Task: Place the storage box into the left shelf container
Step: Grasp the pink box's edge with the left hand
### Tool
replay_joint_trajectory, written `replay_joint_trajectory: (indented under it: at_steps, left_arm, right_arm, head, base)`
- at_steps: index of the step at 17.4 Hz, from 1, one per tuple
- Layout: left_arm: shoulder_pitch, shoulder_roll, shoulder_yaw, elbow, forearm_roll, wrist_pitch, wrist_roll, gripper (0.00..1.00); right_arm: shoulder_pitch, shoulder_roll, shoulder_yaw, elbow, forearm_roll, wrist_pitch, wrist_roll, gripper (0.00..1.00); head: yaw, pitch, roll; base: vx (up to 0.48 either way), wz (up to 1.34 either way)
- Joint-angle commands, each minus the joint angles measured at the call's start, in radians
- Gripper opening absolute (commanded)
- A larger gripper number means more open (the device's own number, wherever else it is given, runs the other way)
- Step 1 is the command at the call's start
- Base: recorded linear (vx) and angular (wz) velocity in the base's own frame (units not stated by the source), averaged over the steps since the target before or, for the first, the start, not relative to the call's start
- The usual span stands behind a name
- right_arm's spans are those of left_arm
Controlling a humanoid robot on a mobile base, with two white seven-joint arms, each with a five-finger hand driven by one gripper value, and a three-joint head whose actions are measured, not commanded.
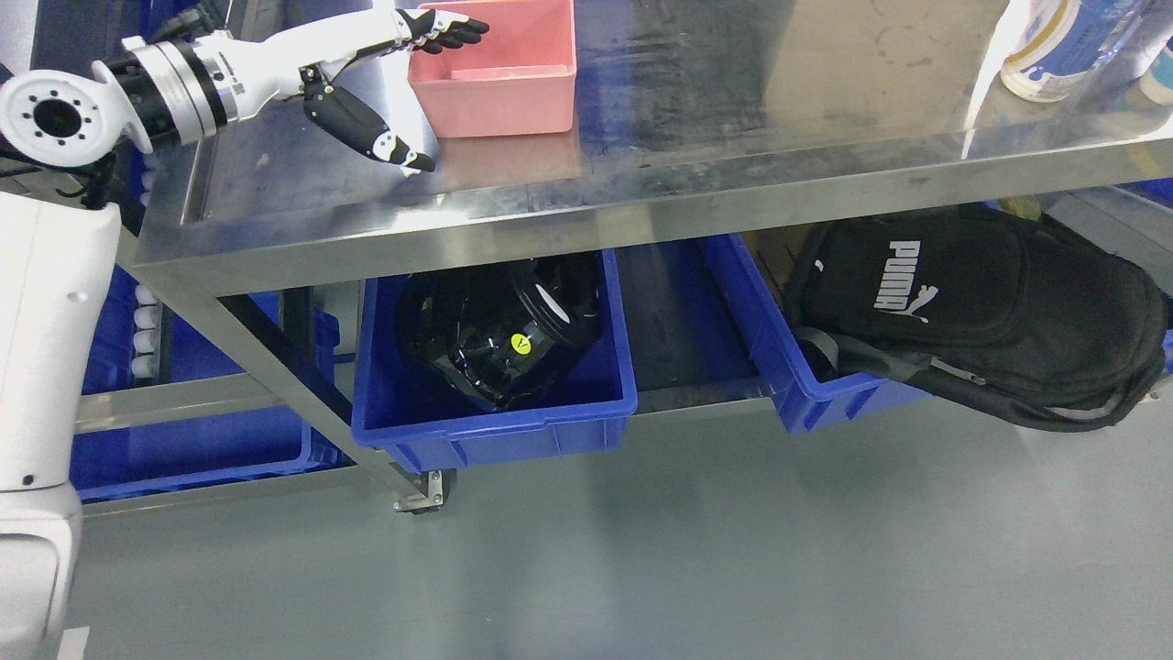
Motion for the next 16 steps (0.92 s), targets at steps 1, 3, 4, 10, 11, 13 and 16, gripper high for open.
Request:
replay_joint_trajectory:
  at_steps: [1, 3, 4, 10, 11, 13, 16]
  left_arm:
    - [-0.060, -0.092, -0.108, 0.171, -0.029, 0.001, -0.001, 0.95]
    - [-0.095, -0.121, -0.108, 0.219, -0.030, 0.001, -0.001, 0.94]
    - [-0.106, -0.135, -0.109, 0.237, -0.035, 0.001, -0.001, 0.93]
    - [-0.152, -0.192, -0.114, 0.337, -0.076, 0.001, -0.028, 0.88]
    - [-0.158, -0.204, -0.114, 0.351, -0.076, 0.001, -0.051, 0.86]
    - [-0.163, -0.220, -0.112, 0.369, -0.081, 0.001, -0.064, 0.80]
    - [-0.178, -0.252, -0.106, 0.427, -0.134, 0.001, -0.112, 0.73]
  right_arm:
    - [-0.006, -0.017, -0.003, -0.017, -0.002, 0.000, 0.000, 1.00]
    - [-0.006, -0.017, -0.003, -0.017, -0.002, 0.000, -0.001, 1.00]
    - [-0.006, -0.017, -0.003, -0.017, -0.002, 0.000, 0.000, 1.00]
    - [-0.006, -0.017, -0.003, -0.017, -0.002, 0.000, 0.000, 1.00]
    - [-0.006, -0.017, -0.003, -0.017, -0.002, 0.000, -0.001, 1.00]
    - [-0.006, -0.017, -0.003, -0.017, -0.002, 0.000, 0.000, 1.00]
    - [-0.006, -0.017, -0.003, -0.017, -0.002, 0.000, 0.000, 1.00]
  head:
    - [0.0000, 0.000, 0.000]
    - [0.0000, 0.000, 0.000]
    - [0.0000, 0.000, 0.000]
    - [0.0000, 0.000, 0.000]
    - [0.0000, 0.000, 0.000]
    - [0.0000, 0.000, 0.000]
    - [0.0000, 0.000, 0.000]
  base:
    - [0.000, 0.00]
    - [0.000, 0.00]
    - [0.000, 0.00]
    - [0.000, 0.00]
    - [0.000, 0.00]
    - [0.000, 0.00]
    - [0.000, 0.02]
